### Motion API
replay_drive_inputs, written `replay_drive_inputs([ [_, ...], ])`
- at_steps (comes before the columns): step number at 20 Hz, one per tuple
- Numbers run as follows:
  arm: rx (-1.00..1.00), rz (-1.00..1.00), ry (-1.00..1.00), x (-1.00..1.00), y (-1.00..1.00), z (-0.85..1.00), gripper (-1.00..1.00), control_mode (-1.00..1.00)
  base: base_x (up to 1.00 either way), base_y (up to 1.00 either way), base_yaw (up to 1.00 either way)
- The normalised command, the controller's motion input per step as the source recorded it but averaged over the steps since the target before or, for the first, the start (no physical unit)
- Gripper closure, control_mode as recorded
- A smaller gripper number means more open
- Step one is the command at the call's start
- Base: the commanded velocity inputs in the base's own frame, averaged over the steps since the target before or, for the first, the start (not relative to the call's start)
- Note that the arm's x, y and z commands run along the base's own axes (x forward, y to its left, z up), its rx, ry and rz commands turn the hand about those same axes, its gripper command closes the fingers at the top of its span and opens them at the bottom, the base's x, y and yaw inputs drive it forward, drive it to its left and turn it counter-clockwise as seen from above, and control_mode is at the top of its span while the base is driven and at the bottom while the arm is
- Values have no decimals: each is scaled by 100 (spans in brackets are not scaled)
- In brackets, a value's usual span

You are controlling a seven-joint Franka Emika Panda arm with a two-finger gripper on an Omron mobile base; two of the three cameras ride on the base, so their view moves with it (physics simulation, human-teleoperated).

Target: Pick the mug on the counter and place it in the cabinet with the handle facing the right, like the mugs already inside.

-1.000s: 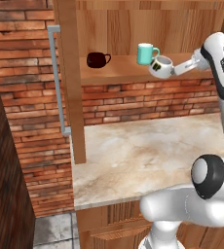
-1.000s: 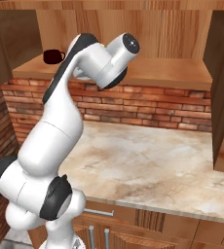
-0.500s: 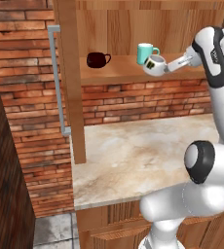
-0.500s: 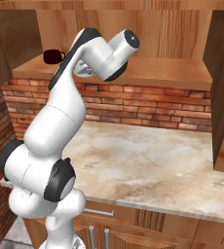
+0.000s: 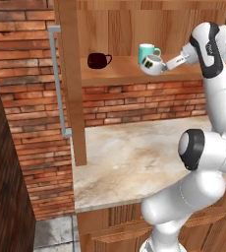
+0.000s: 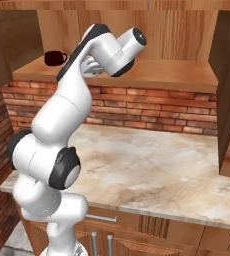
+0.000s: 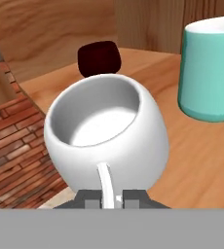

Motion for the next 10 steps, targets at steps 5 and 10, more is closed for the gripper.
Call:
replay_drive_inputs([
  [5,0,2,1,25,2,0,100,-100,0,0,0],
  [10,0,0,1,26,1,0,100,-100,0,0,0],
])
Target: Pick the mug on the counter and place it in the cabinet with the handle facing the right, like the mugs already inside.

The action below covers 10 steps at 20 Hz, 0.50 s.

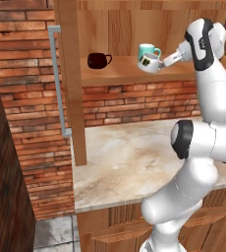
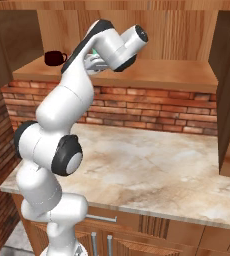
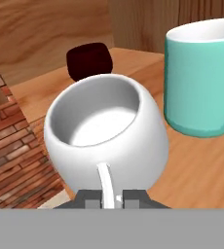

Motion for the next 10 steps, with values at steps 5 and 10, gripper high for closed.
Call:
replay_drive_inputs([
  [5,0,2,2,27,0,-3,100,-100,0,0,0],
  [10,-1,3,1,19,5,-2,100,-100,0,0,0],
])
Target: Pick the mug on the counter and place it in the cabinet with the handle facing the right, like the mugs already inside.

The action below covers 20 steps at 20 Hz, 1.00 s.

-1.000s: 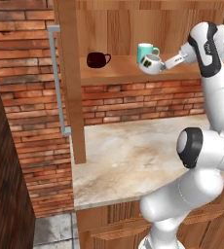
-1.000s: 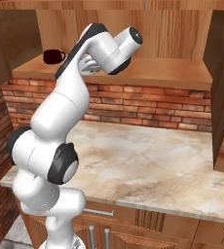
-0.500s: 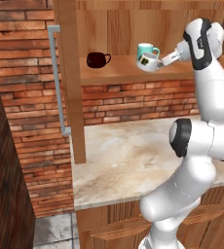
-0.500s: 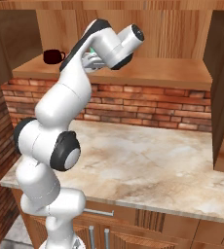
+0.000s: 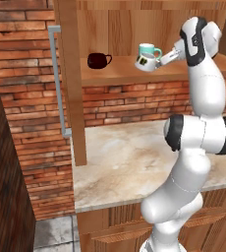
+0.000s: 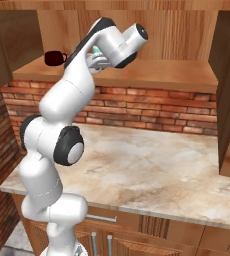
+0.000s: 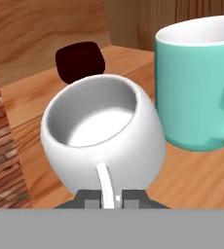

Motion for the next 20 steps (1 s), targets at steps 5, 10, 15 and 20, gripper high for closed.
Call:
replay_drive_inputs([
  [5,0,3,0,3,14,0,-100,-100,0,0,0],
  [10,-1,5,0,0,12,0,-100,-100,0,0,0],
  [15,0,6,0,-6,8,0,-100,-100,0,0,0],
  [20,-1,6,0,-21,1,0,-100,-100,0,0,0],
])
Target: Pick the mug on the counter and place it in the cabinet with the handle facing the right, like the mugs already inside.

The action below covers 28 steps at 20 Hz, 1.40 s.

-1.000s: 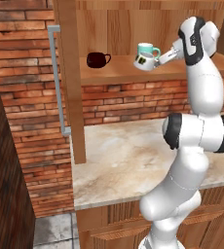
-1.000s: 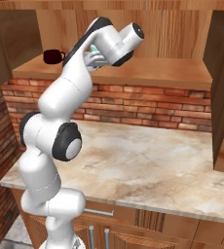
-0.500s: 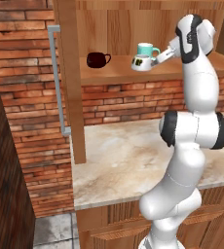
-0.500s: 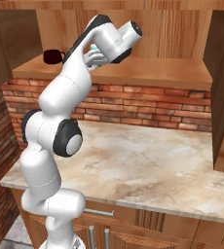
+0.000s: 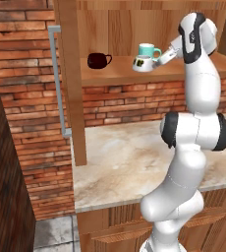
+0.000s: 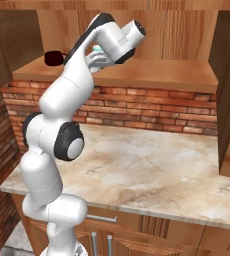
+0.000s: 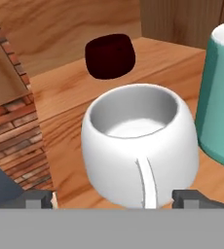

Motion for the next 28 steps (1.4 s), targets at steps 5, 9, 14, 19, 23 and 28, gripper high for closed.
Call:
replay_drive_inputs([
  [5,0,4,0,-15,-2,0,-100,-100,0,0,0],
  [9,0,4,0,-10,-4,-1,-100,-100,0,0,0],
  [14,0,0,-5,-23,0,-27,-100,-100,0,0,0],
  [19,-1,0,-12,-45,0,-29,-100,-100,0,0,0],
  [23,-1,0,-17,-60,0,-15,-100,-100,0,0,0],
  [28,0,0,-19,-68,0,-3,-100,-100,0,0,0],
])
